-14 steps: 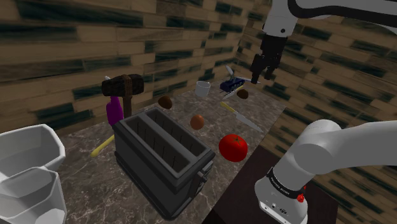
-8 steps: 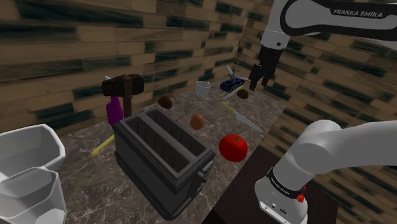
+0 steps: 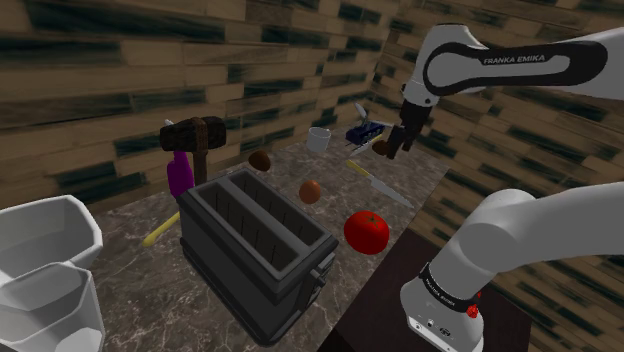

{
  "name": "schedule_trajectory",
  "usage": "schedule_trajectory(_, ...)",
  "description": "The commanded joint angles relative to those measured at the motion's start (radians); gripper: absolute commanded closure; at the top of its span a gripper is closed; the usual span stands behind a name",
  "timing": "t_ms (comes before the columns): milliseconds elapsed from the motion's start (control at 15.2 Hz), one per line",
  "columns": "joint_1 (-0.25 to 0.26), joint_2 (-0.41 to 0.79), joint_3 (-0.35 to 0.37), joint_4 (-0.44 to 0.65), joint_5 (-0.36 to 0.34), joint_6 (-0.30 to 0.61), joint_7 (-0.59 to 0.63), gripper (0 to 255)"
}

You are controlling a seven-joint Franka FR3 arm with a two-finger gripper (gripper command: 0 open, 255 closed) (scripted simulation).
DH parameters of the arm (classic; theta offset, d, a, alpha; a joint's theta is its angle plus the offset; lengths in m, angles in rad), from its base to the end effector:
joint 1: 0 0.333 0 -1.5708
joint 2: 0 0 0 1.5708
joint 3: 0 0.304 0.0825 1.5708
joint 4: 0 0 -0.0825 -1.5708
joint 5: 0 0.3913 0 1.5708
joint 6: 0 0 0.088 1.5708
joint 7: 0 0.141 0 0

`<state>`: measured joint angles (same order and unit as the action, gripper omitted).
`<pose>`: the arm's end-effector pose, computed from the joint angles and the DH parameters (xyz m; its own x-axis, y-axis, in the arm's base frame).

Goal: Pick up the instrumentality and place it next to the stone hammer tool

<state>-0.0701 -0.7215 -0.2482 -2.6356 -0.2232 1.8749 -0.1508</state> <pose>0.3212 -0.1230 0.4097 0.9979 -0.0316 -0.0563 -0.0295 -0.9988 0.0382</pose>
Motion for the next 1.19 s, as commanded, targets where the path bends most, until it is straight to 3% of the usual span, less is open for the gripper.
schedule_trajectory(0, -0.009, 0.045, -0.045, -0.019, -0.023, 0.079, -0.042, 0)
schedule_trajectory(330, -0.014, 0.197, -0.158, -0.038, -0.055, 0.279, -0.149, 0)
schedule_trajectory(594, 0.004, 0.353, -0.252, -0.022, -0.038, 0.440, -0.252, 0)
schedule_trajectory(792, 0.035, 0.489, -0.323, 0.007, 0.024, 0.555, -0.357, 0)
schedule_trajectory(1056, 0.085, 0.695, -0.398, 0.070, 0.217, 0.685, -0.566, 0)
schedule_trajectory(1122, 0.082, 0.700, -0.395, 0.072, 0.224, 0.687, -0.572, 0)
